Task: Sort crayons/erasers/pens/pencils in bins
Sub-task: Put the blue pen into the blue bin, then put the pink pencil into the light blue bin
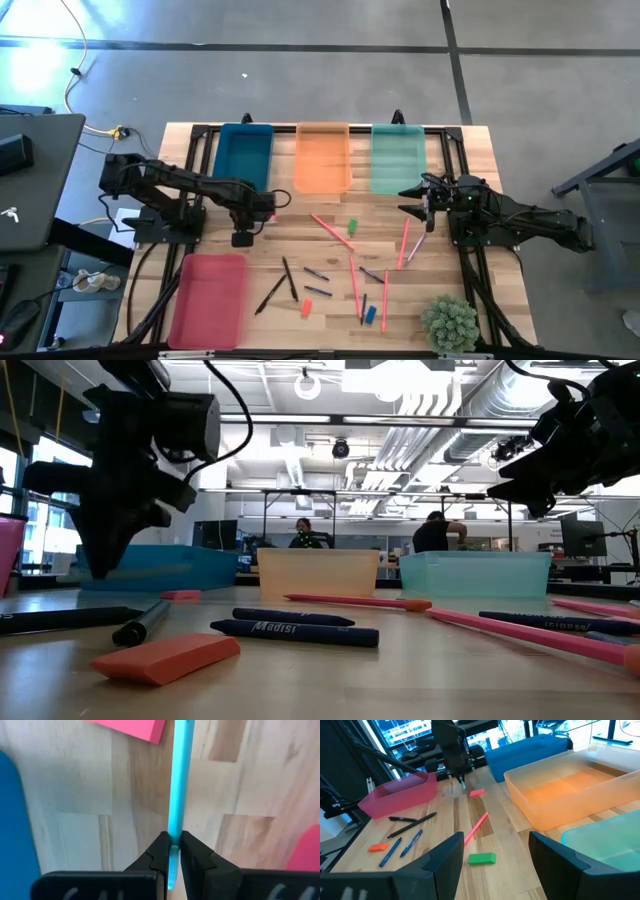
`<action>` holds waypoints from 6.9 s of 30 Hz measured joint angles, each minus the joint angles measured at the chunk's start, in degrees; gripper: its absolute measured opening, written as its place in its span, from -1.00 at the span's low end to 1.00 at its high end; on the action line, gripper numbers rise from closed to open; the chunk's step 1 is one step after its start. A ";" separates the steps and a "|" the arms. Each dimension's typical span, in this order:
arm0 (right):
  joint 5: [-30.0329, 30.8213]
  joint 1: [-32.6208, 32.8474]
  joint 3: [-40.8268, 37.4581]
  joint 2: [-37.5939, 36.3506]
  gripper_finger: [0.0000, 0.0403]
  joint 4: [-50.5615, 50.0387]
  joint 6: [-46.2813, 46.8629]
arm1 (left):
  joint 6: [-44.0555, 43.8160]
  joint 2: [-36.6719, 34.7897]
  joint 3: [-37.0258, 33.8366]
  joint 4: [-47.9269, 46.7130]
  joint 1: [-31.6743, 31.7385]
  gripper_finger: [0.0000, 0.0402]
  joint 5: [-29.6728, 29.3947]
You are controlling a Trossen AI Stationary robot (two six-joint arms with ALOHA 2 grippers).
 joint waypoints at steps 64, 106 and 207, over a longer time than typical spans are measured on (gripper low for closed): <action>0.01 0.02 0.00 0.00 0.08 -0.72 -0.01 | 3.45 9.23 13.90 -4.89 46.36 -0.92 -7.05; -0.11 0.02 0.00 -0.02 0.08 20.65 1.87 | 11.32 6.83 32.36 -10.54 42.71 -0.56 -7.00; 20.15 31.86 69.66 100.94 0.08 -36.38 31.61 | -8.10 -9.24 9.94 3.17 20.22 -0.56 -19.14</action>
